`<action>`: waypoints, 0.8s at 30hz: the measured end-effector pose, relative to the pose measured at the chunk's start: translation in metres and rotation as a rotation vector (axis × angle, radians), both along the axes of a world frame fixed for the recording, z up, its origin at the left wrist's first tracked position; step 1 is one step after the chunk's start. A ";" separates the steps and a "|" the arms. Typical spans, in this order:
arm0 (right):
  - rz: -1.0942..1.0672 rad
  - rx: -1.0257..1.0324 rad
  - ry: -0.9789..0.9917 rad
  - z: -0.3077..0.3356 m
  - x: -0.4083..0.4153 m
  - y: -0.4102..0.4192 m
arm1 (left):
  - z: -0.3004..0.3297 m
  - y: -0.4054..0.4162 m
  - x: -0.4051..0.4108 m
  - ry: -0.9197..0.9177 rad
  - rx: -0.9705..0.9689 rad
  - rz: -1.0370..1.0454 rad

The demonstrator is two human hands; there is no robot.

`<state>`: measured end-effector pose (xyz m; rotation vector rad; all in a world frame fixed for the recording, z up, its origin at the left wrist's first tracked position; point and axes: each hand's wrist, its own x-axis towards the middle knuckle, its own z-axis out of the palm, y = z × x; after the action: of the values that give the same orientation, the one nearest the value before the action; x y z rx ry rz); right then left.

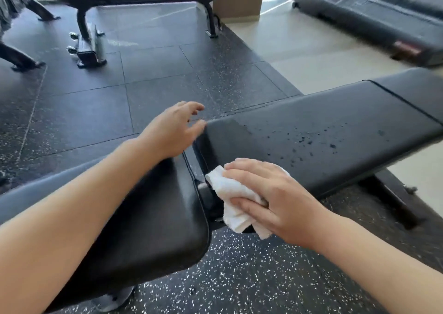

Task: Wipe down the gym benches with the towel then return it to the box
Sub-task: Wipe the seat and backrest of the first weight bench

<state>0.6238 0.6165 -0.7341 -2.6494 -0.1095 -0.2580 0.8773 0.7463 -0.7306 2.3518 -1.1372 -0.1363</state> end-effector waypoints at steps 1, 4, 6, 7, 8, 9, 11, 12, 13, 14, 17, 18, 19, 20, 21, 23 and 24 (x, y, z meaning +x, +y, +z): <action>-0.005 0.001 0.003 -0.001 0.003 -0.004 | -0.007 0.004 0.001 0.007 -0.014 0.002; -0.053 0.029 -0.001 -0.005 0.027 -0.019 | -0.012 0.016 0.000 0.070 -0.149 -0.002; -0.136 0.082 -0.020 -0.004 0.053 -0.035 | -0.010 0.020 -0.003 0.090 -0.095 -0.016; -0.193 0.098 -0.034 -0.002 0.067 -0.045 | -0.011 0.022 -0.004 0.072 -0.047 -0.026; -0.254 0.100 -0.053 -0.001 0.082 -0.056 | -0.010 0.022 -0.006 0.060 -0.014 -0.031; -0.321 0.094 -0.064 0.000 0.098 -0.068 | -0.008 0.023 -0.008 0.063 -0.003 -0.033; -0.479 0.073 -0.037 0.001 0.126 -0.080 | -0.006 0.024 -0.008 0.079 -0.009 -0.038; -0.544 0.054 -0.012 0.001 0.137 -0.079 | -0.006 0.024 -0.007 0.082 -0.009 -0.039; -0.577 0.032 -0.001 0.000 0.145 -0.073 | -0.006 0.024 -0.006 0.087 -0.007 -0.035; -0.579 0.012 -0.016 -0.001 0.149 -0.064 | -0.006 0.025 -0.004 0.092 0.000 -0.023; -0.442 -0.021 -0.122 -0.004 0.142 -0.023 | -0.010 0.026 0.002 0.067 0.050 0.019; -0.384 -0.027 -0.131 -0.005 0.135 -0.011 | -0.011 0.026 0.003 0.063 0.069 0.029; -0.334 -0.030 -0.125 -0.006 0.127 -0.001 | -0.012 0.025 0.003 0.060 0.081 0.034; -0.298 -0.026 -0.104 -0.005 0.119 0.005 | -0.012 0.025 0.004 0.059 0.090 0.036; -0.268 -0.019 -0.079 -0.004 0.110 0.007 | -0.012 0.025 0.003 0.058 0.095 0.039; -0.230 0.005 -0.042 0.000 0.098 -0.006 | -0.012 0.025 0.003 0.059 0.101 0.047; -0.243 0.017 -0.029 0.003 0.093 -0.018 | -0.012 0.024 0.002 0.059 0.102 0.051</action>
<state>0.7167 0.5982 -0.7307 -2.6417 0.2061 -0.3758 0.8795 0.7707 -0.7427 2.4467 -1.0647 -0.2495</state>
